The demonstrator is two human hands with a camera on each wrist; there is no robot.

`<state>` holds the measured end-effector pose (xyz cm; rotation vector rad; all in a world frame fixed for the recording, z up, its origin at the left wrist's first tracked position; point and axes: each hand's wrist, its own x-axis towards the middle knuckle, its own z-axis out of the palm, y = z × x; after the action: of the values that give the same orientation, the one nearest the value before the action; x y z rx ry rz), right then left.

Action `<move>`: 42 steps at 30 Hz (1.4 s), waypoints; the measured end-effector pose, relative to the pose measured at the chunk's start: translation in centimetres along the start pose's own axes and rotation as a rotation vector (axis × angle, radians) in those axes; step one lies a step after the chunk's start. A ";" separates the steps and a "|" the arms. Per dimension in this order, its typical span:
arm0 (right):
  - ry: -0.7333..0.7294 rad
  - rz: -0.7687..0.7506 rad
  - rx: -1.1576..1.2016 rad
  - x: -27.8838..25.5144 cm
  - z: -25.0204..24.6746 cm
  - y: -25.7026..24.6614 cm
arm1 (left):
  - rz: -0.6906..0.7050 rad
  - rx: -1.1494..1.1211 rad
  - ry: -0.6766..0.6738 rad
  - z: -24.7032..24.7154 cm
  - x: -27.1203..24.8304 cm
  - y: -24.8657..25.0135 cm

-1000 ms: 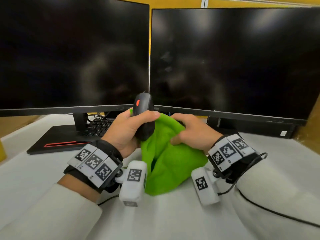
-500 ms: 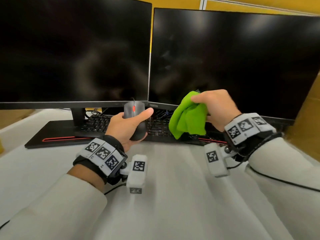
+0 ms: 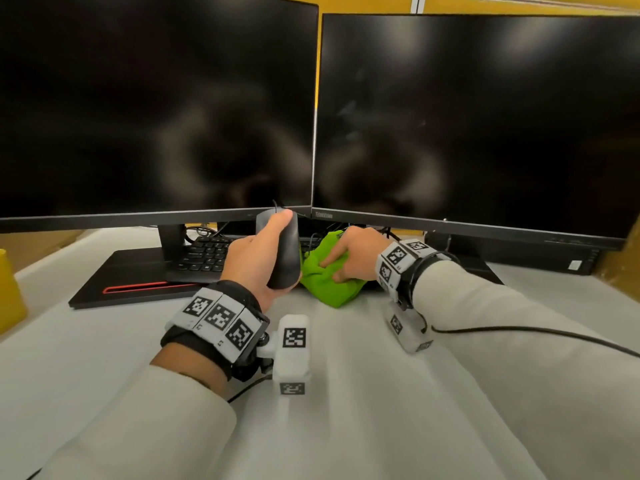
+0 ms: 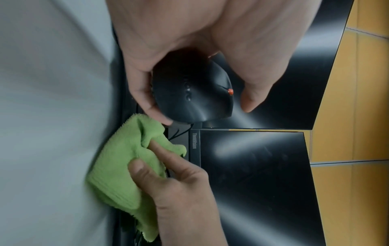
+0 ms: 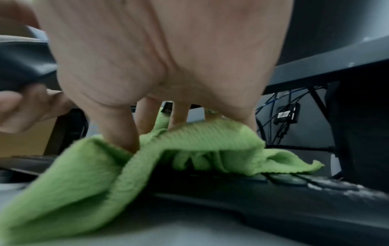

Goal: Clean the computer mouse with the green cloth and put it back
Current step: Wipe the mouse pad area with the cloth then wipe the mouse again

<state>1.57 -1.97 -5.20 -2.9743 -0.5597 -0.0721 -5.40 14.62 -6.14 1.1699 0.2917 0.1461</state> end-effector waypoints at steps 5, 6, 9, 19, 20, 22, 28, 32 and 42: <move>0.060 0.106 -0.009 -0.2 0.4 2.2 | -0.019 0.010 -0.018 0.0 -0.3 0.0; 0.066 0.139 -0.008 -0.4 0.3 2.5 | -0.027 0.009 -0.021 0.0 -0.4 0.0; 0.044 0.243 -0.060 -1.1 -0.6 3.2 | -0.053 0.023 -0.028 0.0 -0.6 -0.1; -0.012 0.164 -0.051 -1.7 -0.5 3.0 | -0.045 0.064 -0.012 0.6 -0.7 -0.4; 0.015 0.205 -0.042 -1.6 -0.6 3.4 | -0.041 0.068 -0.016 0.6 -0.7 -0.4; 0.083 0.315 -0.047 -1.8 -1.1 4.0 | -0.036 0.060 -0.015 0.5 -0.6 -0.4; 0.073 0.341 -0.096 -2.3 -1.4 2.5 | -0.023 0.059 -0.012 0.6 -1.0 -0.3; 0.059 0.252 -0.041 -1.6 -1.0 0.9 | -0.020 0.076 -0.015 0.8 -1.3 -0.3; 0.042 0.259 -0.086 -2.5 -3.2 3.6 | -0.018 0.093 -0.041 0.8 -1.5 -0.3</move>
<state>0.46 -6.62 -2.53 -3.0911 -0.1671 -0.1391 -6.61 13.41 -5.93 1.2608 0.2750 0.0935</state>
